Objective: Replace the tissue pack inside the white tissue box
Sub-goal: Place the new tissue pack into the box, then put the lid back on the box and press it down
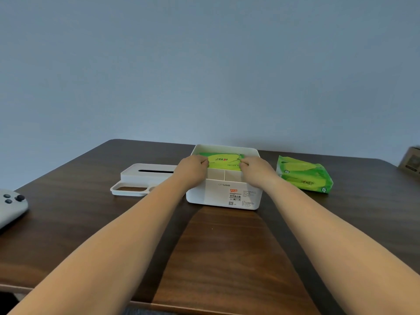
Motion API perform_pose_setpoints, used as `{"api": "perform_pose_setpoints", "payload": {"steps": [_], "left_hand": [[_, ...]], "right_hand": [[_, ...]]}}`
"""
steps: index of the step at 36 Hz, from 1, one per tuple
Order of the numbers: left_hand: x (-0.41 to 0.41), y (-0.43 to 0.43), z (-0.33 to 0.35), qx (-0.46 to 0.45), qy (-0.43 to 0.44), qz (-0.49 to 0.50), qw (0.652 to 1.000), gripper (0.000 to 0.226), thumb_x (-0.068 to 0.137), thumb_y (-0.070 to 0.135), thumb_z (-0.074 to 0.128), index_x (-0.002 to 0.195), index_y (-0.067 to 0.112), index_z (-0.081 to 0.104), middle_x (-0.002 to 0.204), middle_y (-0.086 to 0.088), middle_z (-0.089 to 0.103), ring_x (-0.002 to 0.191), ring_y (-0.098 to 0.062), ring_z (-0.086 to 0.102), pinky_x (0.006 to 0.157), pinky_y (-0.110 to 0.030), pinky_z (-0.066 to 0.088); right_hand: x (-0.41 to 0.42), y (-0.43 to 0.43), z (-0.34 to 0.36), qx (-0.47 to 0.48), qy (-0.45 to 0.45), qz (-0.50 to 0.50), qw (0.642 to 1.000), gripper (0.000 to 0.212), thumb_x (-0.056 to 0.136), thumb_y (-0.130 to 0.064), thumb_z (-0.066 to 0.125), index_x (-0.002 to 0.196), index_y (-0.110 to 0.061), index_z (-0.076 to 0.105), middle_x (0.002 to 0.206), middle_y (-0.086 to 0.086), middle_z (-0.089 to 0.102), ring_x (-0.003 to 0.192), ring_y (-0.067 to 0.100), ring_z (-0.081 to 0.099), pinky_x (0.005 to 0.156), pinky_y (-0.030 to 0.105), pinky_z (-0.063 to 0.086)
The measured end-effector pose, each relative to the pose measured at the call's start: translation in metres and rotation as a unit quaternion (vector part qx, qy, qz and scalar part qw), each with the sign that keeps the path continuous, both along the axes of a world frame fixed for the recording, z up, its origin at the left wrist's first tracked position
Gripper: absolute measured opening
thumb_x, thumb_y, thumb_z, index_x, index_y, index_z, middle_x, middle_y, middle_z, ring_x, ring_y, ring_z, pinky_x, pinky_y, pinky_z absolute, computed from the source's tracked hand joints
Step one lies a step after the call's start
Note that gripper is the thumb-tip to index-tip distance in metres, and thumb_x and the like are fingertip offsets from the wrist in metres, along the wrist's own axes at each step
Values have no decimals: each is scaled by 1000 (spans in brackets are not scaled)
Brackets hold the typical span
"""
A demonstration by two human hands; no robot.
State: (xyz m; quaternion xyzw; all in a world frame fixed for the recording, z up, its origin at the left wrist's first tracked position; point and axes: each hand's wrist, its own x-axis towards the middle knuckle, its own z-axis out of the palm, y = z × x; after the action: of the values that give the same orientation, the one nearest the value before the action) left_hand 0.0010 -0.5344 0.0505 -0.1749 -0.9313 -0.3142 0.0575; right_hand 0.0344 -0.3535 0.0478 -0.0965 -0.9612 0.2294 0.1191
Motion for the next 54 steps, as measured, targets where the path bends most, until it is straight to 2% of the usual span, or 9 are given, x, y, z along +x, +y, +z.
{"api": "perform_pose_setpoints", "payload": {"steps": [5, 10, 14, 17, 23, 30, 35, 47, 54], "left_hand": [[5, 2, 2, 7, 7, -18, 1000, 32, 99, 19, 34, 114, 8, 60, 107, -10, 60, 91, -23, 45, 76, -29, 36], [11, -2, 6, 21, 24, -34, 999, 29, 99, 18, 35, 117, 7, 55, 100, -8, 56, 99, -30, 53, 73, -31, 35], [15, -17, 10, 69, 31, -35, 997, 44, 101, 25, 36, 144, 20, 40, 153, -2, 38, 141, -22, 35, 110, -31, 28], [15, -38, 11, 76, 39, -14, 996, 51, 100, 30, 38, 150, 20, 31, 158, 1, 29, 146, -17, 27, 115, -29, 21], [15, -91, -6, -58, 4, 53, 997, 52, 95, 33, 49, 144, 19, 41, 150, -1, 44, 138, -22, 41, 109, -32, 33], [25, -124, -24, -144, -19, 59, 988, 29, 88, 32, 59, 114, 22, 68, 125, 3, 64, 116, -20, 58, 90, -28, 43], [23, -131, -31, -185, 29, 55, 981, 24, 87, 33, 62, 109, 26, 67, 126, 3, 58, 113, -22, 57, 94, -40, 49], [20, -139, -6, -157, 132, 50, 977, 19, 88, 33, 61, 102, 26, 73, 111, 6, 65, 106, -22, 61, 81, -30, 46], [30, -126, 26, -140, 230, 46, 962, 21, 89, 37, 60, 98, 25, 74, 102, 4, 65, 100, -20, 60, 68, -25, 28]], "right_hand": [[7, 1, 1, 38, 25, -20, 999, 29, 96, -28, 29, 77, -21, 50, 94, 10, 61, 105, 34, 55, 72, 35, 40], [19, -5, 11, 142, 64, -15, 988, 37, 100, -30, 26, 111, -16, 59, 141, 4, 51, 137, 32, 33, 101, 41, 34], [26, -11, 17, 152, 84, -12, 985, 44, 101, -30, 26, 138, -17, 46, 152, 3, 40, 144, 32, 24, 114, 43, 23], [28, -19, 19, 162, 91, -11, 982, 48, 101, -32, 28, 146, -19, 36, 157, 1, 31, 148, 29, 17, 119, 45, 15], [29, -44, 22, 179, 121, 13, 976, 51, 97, -36, 36, 145, -18, 36, 157, 2, 30, 148, 26, 16, 120, 44, 9], [28, -83, 22, 152, 145, 61, 976, 41, 91, -31, 48, 130, -21, 56, 142, 0, 52, 140, 22, 34, 111, 36, 25], [25, -102, 20, 156, 164, 84, 970, 31, 87, -27, 51, 114, -18, 66, 121, 4, 65, 121, 25, 51, 97, 34, 37], [24, -98, 19, 71, 141, 103, 982, 32, 91, -28, 52, 118, -16, 64, 124, 6, 63, 120, 26, 51, 94, 41, 45], [25, -92, 28, -58, 159, 112, 979, 32, 95, -30, 51, 121, -16, 62, 127, -1, 63, 120, 19, 54, 88, 26, 39]]}}
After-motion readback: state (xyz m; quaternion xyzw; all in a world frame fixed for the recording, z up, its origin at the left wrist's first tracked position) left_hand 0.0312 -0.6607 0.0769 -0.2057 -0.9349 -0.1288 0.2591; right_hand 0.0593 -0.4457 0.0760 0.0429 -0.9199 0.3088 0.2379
